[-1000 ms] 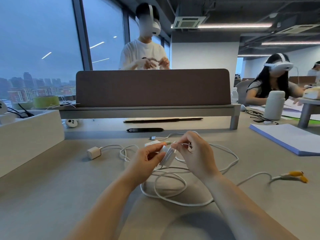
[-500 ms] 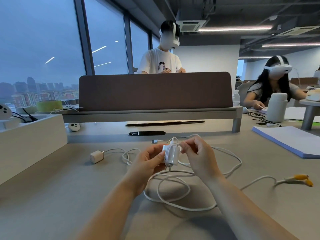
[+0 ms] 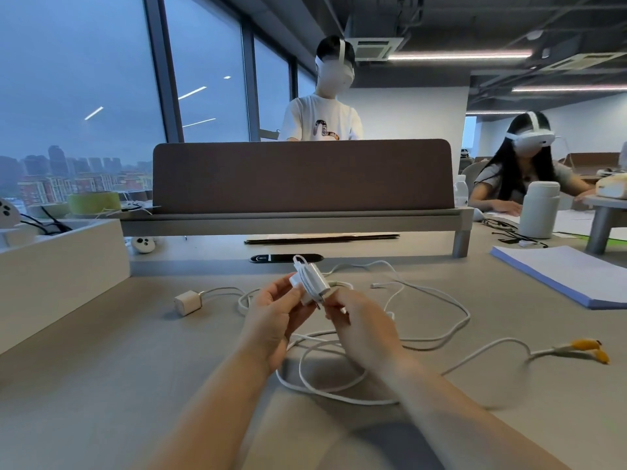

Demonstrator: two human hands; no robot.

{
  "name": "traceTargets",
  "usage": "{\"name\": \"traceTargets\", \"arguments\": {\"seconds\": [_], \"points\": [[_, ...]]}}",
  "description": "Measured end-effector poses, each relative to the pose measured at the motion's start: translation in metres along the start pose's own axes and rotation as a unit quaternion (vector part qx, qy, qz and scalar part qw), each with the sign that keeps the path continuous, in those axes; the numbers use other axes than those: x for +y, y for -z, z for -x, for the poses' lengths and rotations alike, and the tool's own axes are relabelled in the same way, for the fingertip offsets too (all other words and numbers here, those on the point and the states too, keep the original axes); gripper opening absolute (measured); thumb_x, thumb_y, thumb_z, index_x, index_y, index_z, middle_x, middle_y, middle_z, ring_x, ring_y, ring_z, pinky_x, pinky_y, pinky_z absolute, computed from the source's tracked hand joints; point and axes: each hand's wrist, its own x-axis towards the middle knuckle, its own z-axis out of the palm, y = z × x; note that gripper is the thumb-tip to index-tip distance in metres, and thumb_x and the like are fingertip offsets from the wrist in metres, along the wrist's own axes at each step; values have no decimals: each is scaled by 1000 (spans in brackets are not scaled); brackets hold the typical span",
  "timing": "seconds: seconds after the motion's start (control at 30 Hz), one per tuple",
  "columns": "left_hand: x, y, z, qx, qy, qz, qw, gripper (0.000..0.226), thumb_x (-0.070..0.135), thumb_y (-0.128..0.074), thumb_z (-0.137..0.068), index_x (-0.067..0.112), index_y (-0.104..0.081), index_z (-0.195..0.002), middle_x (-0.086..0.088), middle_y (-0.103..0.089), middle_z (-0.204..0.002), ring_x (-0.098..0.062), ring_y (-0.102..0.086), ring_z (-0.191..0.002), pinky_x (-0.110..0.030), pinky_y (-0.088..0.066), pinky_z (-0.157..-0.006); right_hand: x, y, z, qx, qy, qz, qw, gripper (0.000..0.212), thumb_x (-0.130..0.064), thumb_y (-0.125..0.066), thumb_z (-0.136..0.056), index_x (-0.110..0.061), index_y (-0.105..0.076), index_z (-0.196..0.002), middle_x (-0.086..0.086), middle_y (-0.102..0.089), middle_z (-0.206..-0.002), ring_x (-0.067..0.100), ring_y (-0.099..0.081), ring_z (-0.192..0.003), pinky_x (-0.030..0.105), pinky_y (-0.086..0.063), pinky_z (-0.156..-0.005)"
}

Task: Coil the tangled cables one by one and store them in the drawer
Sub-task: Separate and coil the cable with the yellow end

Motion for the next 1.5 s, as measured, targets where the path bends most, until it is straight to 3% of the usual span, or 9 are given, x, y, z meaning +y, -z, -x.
{"name": "traceTargets", "arguments": {"seconds": [0.27, 0.43, 0.63, 0.8, 0.87, 1.03, 1.13, 1.33, 1.5], "points": [[-4, 3, -5, 43, -44, -58, 996, 30, 3, -62, -87, 2, -55, -116, -16, -68, -105, -25, -68, -96, -36, -58, -82, -7, 0, 4, -24, 31, 76, 996, 17, -29, -47, -96, -21, -60, -104, -3, -65, -100, 17, -60, -89, 31, -48, -73], [-8, 7, -7, 52, -84, -165, 981, 22, 6, -66, -86, 13, -57, -104, -13, -65, -107, -22, -67, -95, -31, -57, -79, -9, 4, 5, -14, 56, 106, 993, 17, -30, -48, -95, -21, -62, -101, -4, -67, -98, 17, -61, -87, 28, -46, -70], [-11, 12, -9, 53, -138, -305, 941, 26, 11, -70, -84, 26, -55, -98, -3, -64, -103, -19, -65, -95, -38, -57, -84, -9, 11, 4, -2, 134, 135, 982, 18, -25, -49, -94, -18, -65, -99, -2, -65, -96, 16, -58, -82, 26, -43, -62], [-13, 10, -8, 34, -184, -392, 901, 25, 15, -73, -82, 26, -58, -99, 0, -65, -99, -19, -65, -92, -44, -57, -82, -4, 11, 0, 30, 175, 186, 966, 3, -17, -65, -84, -18, -67, -85, -3, -65, -85, 17, -59, -75, 21, -33, -58], [-13, 10, -8, 26, -198, -417, 887, 24, 18, -72, -83, 23, -59, -101, 3, -64, -98, -18, -64, -91, -39, -57, -81, -3, 11, 0, 51, 176, 190, 965, 3, -18, -69, -82, -19, -66, -83, -3, -64, -81, 15, -57, -71, 21, -35, -57], [-12, 9, -9, -7, -233, -477, 848, 27, 20, -70, -85, 17, -61, -111, 7, -63, -99, -5, -59, -87, -9, -48, -70, 0, 13, -2, 90, 183, 196, 959, 11, -25, -73, -79, -20, -63, -81, -4, -63, -78, 16, -57, -70, 27, -43, -59], [-12, 7, -8, -32, -239, -499, 832, 30, 20, -67, -87, 16, -61, -116, 9, -61, -102, 1, -57, -86, -5, -45, -70, 2, 15, -2, 95, 181, 190, 960, 15, -31, -75, -77, -23, -63, -80, -6, -64, -79, 15, -59, -74, 27, -45, -65], [-9, 6, -4, -71, -218, -527, 818, 35, 15, -62, -90, 18, -59, -125, 8, -61, -108, -2, -57, -90, -8, -44, -76, 8, 21, -4, 131, 143, 132, 972, 16, -31, -77, -76, -24, -64, -81, -10, -65, -80, 10, -59, -76, 23, -38, -70], [-9, 3, 1, -117, -184, -506, 834, 35, 10, -59, -92, 21, -60, -124, 9, -62, -110, -9, -60, -100, -24, -51, -91, 26, 30, -13, 152, 79, 40, 984, 9, -28, -72, -80, -23, -66, -81, -15, -59, -79, 11, -57, -74, 36, -49, -65]]}}
